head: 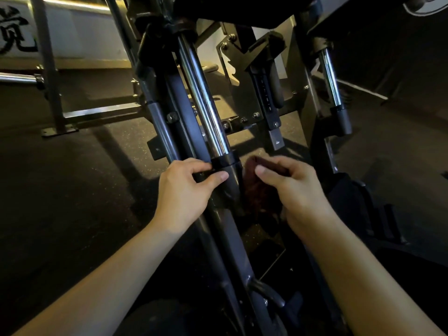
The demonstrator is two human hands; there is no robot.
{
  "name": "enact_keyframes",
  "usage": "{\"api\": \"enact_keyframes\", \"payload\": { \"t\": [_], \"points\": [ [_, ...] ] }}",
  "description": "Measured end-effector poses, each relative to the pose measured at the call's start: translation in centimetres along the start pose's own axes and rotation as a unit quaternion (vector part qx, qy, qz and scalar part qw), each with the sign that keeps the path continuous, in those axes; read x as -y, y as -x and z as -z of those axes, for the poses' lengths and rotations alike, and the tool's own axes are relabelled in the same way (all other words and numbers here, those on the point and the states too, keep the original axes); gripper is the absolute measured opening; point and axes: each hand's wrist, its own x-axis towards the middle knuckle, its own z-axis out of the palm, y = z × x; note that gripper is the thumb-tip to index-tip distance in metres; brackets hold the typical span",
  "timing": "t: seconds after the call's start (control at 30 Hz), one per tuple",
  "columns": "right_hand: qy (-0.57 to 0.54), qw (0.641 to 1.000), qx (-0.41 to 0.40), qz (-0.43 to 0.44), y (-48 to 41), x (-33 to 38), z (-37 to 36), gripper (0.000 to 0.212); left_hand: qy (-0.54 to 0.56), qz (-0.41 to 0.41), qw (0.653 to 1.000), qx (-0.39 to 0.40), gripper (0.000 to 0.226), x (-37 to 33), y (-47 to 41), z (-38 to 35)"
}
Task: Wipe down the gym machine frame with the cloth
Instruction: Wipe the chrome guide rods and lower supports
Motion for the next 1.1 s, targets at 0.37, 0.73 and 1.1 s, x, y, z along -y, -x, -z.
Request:
{"api": "enact_keyframes", "payload": {
  "t": [0.37,0.73,1.1],
  "points": [
    [0.052,0.998,-0.005,0.025,3.0,-0.9,-1.0,0.010,0.028,0.021,0.995,-0.088,0.019,-1.1,6.7,1.7],
    [0.131,0.980,0.021,0.149,1.1,-0.4,-0.7,0.010,-0.006,0.015,0.991,-0.132,0.043,-4.1,7.4,-4.0],
    [0.081,0.981,0.065,0.163,-4.8,-2.5,-0.3,0.015,0.170,0.178,0.957,-0.154,0.029,-0.7,5.4,-4.4]
  ]
}}
